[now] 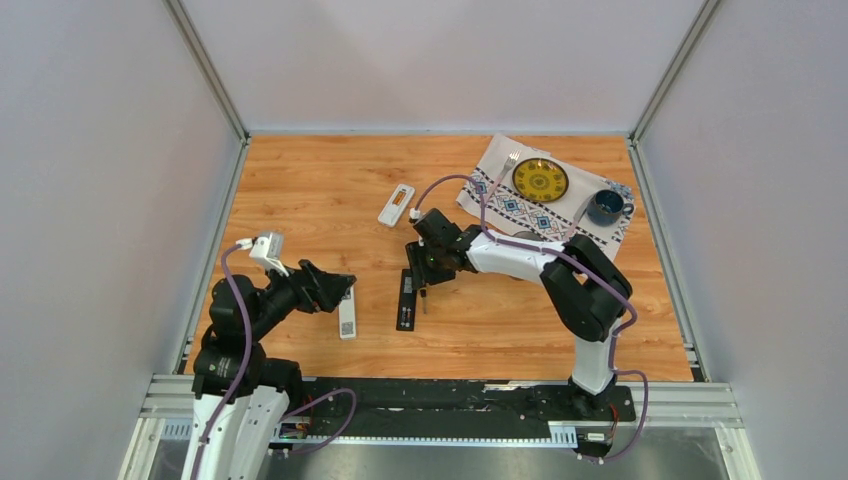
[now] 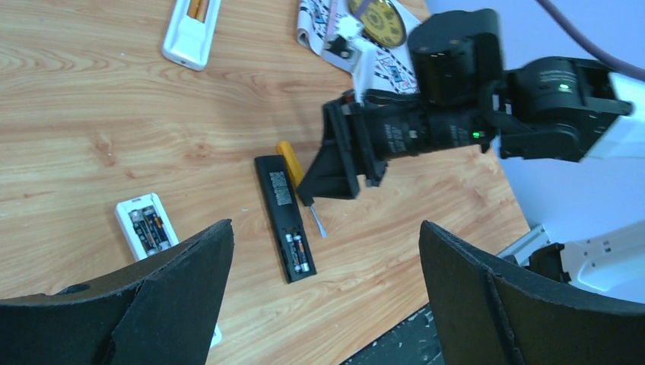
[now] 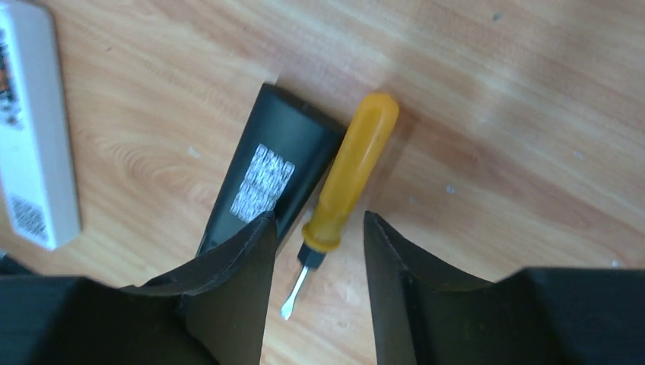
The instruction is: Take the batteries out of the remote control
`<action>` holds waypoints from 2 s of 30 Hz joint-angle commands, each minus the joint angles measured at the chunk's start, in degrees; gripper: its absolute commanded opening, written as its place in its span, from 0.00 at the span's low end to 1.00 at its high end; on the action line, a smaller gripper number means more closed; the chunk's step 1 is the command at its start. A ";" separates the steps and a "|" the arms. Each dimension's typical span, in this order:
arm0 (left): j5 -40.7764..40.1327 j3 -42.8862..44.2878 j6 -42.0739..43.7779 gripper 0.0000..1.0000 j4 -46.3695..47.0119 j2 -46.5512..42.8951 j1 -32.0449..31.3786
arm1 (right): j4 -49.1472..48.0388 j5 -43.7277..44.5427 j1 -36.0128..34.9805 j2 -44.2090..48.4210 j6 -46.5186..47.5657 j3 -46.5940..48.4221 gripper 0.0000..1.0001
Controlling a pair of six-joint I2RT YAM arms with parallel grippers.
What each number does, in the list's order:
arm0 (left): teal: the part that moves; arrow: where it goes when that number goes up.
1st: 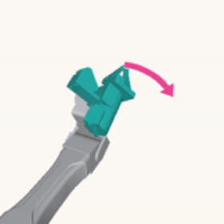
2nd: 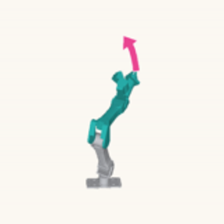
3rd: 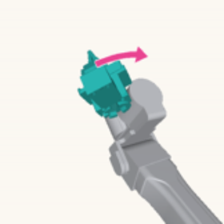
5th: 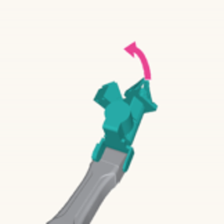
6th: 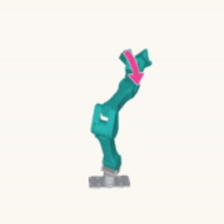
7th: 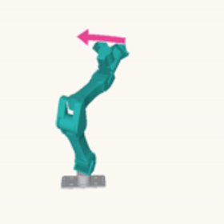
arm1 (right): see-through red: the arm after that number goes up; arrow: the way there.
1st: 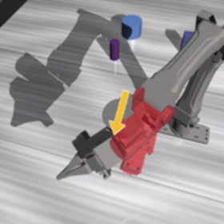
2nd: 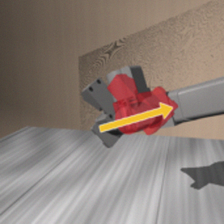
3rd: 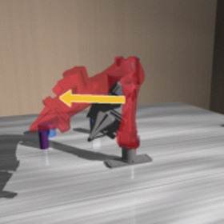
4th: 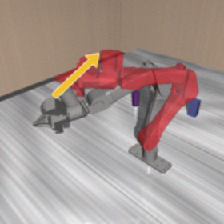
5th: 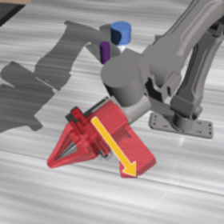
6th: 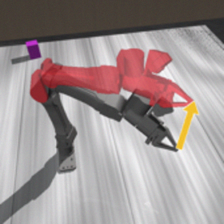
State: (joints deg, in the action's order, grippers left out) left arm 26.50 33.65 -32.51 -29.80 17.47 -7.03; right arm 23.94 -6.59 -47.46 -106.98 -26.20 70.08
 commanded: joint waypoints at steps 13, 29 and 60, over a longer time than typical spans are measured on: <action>8.47 1.77 5.44 0.97 -8.96 0.01 0.17 | 1.81 12.66 -1.49 -8.24 -4.73 7.35 0.39; 10.59 -0.51 6.76 0.97 -4.57 3.36 1.13 | 9.63 15.91 0.00 -14.83 -4.66 16.83 0.04; 8.94 -7.28 0.17 0.93 6.24 1.06 -3.40 | -5.49 -5.97 6.77 23.73 0.97 -6.36 0.00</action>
State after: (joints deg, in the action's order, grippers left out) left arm 38.50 25.54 -31.22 -28.82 16.03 -6.46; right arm 23.22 -8.12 -40.64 -89.49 -26.81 65.69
